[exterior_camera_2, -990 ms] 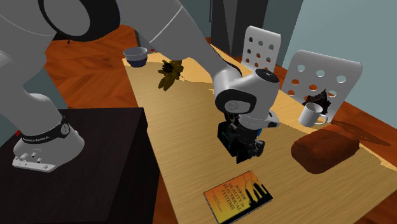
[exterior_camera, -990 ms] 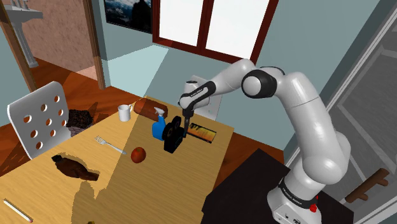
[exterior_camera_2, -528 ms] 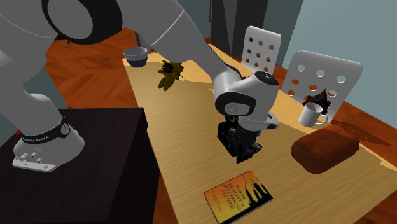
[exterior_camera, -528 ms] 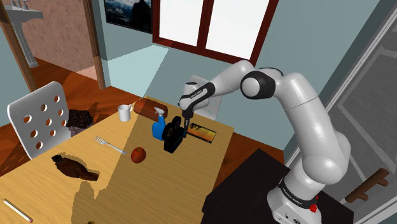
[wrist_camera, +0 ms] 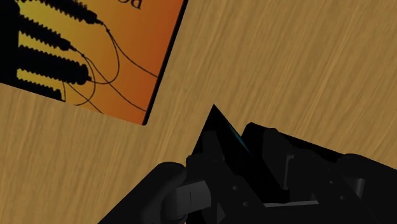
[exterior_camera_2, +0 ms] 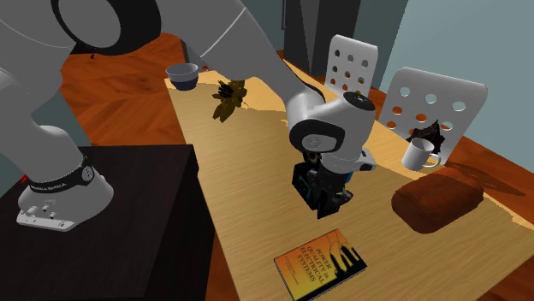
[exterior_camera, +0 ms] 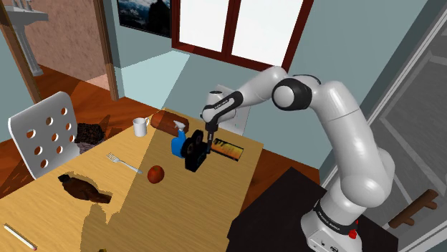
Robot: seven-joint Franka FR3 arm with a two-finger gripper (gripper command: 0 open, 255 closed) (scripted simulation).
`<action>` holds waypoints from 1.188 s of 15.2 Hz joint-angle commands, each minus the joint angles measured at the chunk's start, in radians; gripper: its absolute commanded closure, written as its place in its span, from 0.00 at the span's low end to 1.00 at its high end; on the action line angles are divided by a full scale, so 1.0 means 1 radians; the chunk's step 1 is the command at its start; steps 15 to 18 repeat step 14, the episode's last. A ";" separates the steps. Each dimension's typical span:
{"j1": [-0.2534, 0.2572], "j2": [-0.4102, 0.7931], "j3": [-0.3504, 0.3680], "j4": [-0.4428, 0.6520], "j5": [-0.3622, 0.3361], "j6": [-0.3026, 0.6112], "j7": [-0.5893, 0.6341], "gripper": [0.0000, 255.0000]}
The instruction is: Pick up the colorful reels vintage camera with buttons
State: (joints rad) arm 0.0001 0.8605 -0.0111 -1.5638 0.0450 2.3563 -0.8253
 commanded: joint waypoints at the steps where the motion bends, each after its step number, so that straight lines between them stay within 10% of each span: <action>1: 0.000 -0.022 -0.001 -0.007 -0.001 -0.014 0.000 1.00; 18: 0.001 -0.133 -0.003 -0.033 -0.003 -0.099 0.003 1.00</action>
